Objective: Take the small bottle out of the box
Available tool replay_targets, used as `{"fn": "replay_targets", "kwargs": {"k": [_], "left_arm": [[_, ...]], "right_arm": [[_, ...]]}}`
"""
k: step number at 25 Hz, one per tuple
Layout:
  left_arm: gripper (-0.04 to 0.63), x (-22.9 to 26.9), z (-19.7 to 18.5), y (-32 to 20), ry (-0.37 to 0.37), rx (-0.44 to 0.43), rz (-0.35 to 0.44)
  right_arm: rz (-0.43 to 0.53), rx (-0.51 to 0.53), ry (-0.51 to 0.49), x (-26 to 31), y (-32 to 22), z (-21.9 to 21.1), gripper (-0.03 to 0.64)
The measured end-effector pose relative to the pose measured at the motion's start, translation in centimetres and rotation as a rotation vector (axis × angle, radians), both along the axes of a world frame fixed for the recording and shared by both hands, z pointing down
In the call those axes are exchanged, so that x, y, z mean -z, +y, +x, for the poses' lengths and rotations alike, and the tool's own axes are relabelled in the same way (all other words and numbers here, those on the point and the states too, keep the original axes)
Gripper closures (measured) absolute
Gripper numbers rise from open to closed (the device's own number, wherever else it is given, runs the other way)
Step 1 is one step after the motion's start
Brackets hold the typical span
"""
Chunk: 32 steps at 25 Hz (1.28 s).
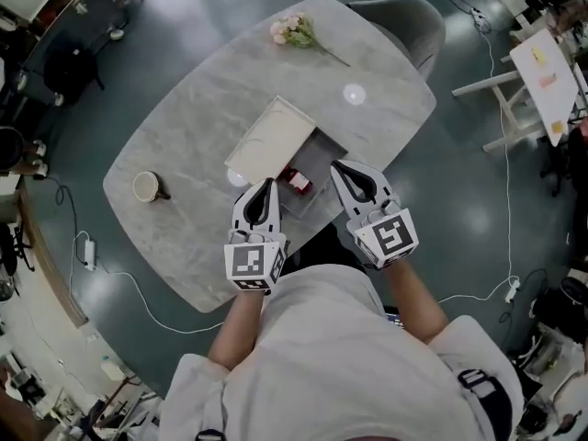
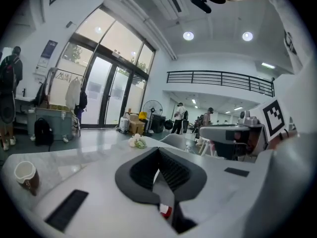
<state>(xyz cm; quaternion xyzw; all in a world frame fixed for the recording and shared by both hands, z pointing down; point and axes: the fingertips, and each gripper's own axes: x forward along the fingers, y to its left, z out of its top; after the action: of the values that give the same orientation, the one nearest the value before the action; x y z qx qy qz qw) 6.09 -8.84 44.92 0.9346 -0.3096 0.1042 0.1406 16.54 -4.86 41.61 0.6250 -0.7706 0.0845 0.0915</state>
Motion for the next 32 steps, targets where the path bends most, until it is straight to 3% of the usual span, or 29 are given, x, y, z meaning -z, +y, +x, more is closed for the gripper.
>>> {"fn": "replay_targets", "kwargs": {"k": [5, 19, 26, 32], "left_arm": [[0.574, -2.7, -0.8, -0.8, -0.055, 0.098, -0.048], [0.574, -10.2, -5.0, 0.3, -0.156, 0.313, -0.239], [0.574, -13.1, -5.7, 1.0, -0.148, 0.379, -0.314], [0.574, -15.1, -6.7, 1.7, -0.184, 0.412, -0.347]], "right_arm": [[-0.083, 0.128, -0.033, -3.5, -2.8, -1.1, 0.591], [-0.400, 0.414, 0.015, -14.2, -4.5, -4.9, 0.591], [-0.468, 0.457, 0.036, -16.8, -4.2, -5.5, 0.591], [-0.524, 0.475, 0.054, -18.8, -4.3, -5.9, 0.591]]}}
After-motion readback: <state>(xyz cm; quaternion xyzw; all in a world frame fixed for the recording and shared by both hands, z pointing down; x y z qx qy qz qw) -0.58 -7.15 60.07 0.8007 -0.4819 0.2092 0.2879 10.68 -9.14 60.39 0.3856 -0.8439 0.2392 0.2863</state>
